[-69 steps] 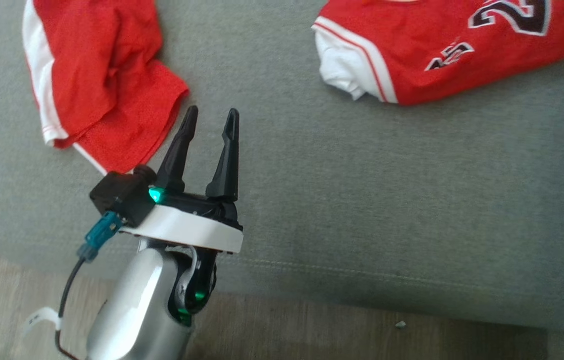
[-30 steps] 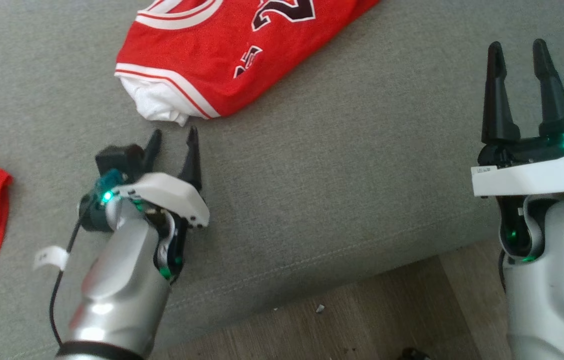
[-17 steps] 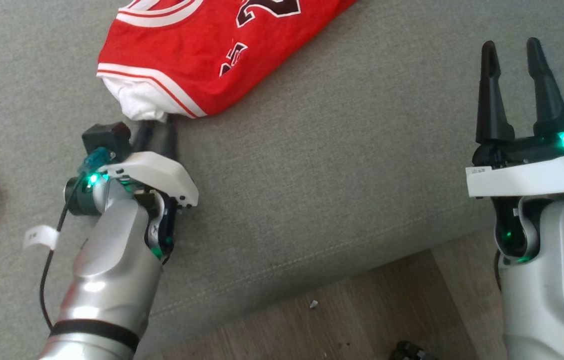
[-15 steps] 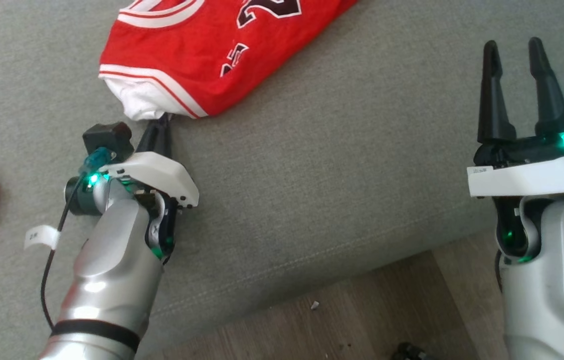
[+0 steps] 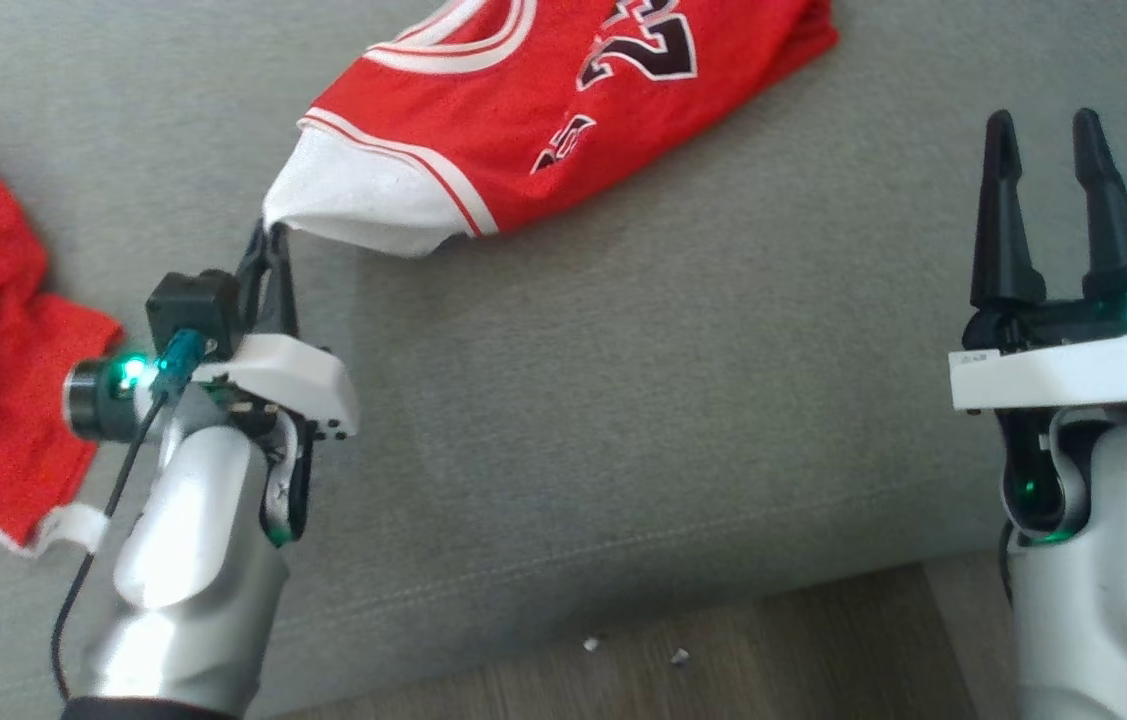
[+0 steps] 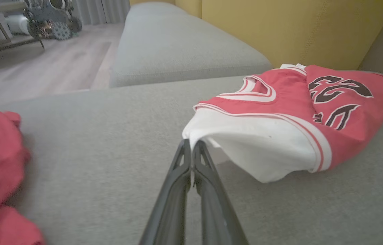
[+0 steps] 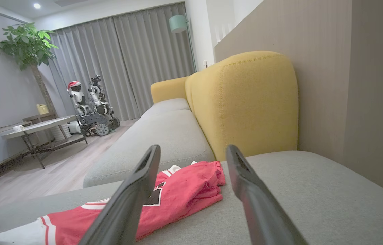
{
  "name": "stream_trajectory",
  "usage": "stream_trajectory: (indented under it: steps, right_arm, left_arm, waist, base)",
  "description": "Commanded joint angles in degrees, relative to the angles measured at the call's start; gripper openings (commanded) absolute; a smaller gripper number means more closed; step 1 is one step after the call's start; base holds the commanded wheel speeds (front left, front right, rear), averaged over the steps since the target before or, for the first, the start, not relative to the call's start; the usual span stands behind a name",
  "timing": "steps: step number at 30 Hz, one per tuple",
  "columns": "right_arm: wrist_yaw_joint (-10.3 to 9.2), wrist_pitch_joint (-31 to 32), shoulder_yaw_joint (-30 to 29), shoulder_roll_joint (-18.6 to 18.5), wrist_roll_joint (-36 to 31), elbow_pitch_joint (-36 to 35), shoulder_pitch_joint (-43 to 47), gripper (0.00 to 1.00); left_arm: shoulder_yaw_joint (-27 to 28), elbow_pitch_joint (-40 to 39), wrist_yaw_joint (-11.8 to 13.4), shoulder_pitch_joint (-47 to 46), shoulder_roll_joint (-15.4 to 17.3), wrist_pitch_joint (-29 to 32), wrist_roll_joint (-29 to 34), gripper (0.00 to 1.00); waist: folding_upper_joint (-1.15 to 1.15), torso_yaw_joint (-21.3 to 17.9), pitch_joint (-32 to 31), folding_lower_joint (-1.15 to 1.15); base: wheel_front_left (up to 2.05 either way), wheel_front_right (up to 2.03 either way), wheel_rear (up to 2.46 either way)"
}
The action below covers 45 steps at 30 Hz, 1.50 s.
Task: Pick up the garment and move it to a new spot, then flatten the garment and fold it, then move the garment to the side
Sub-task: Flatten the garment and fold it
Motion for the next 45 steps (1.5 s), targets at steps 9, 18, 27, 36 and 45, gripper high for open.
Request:
stream_trajectory:
  steps: [9,18,27,36,45]
  right_arm:
    - [0.2,0.17,1.41,0.58,0.27,-1.23,0.83,1.0]
    - [0.2,0.51,2.33,0.58,0.73,-0.8,1.02,1.0]
    - [0.2,0.9,1.54,0.58,1.67,0.31,1.61,1.0]
    - [0.2,4.86,-2.68,0.59,5.3,7.28,-1.57,1.0]
    - [0.2,9.43,-12.9,0.59,-2.26,21.03,-13.07,1.0]
  left_arm:
    - [-1.52,-7.1,3.59,4.02,4.99,-0.34,8.4,0.0]
    - [-1.73,-2.33,0.07,5.92,2.46,-0.34,4.29,1.0]
    - [2.09,-8.53,0.14,7.87,1.34,-0.34,1.55,1.0]
    - [3.15,-19.02,-1.35,10.8,-0.83,-0.34,2.2,1.0]
    - [2.01,-21.53,-2.08,10.89,-2.02,-0.34,1.96,1.0]
  waist:
    - [0.0,5.12,-3.43,0.0]
    - [0.0,5.1,-3.13,0.0]
    - [0.0,4.74,-3.01,0.0]
    - [0.0,6.72,-0.87,0.0]
    - [0.0,11.9,3.05,0.0]
  base:
    - [0.0,0.0,0.0]
    - [0.0,0.0,0.0]
    - [0.0,0.0,0.0]
    - [0.0,0.0,0.0]
    - [0.0,0.0,0.0]
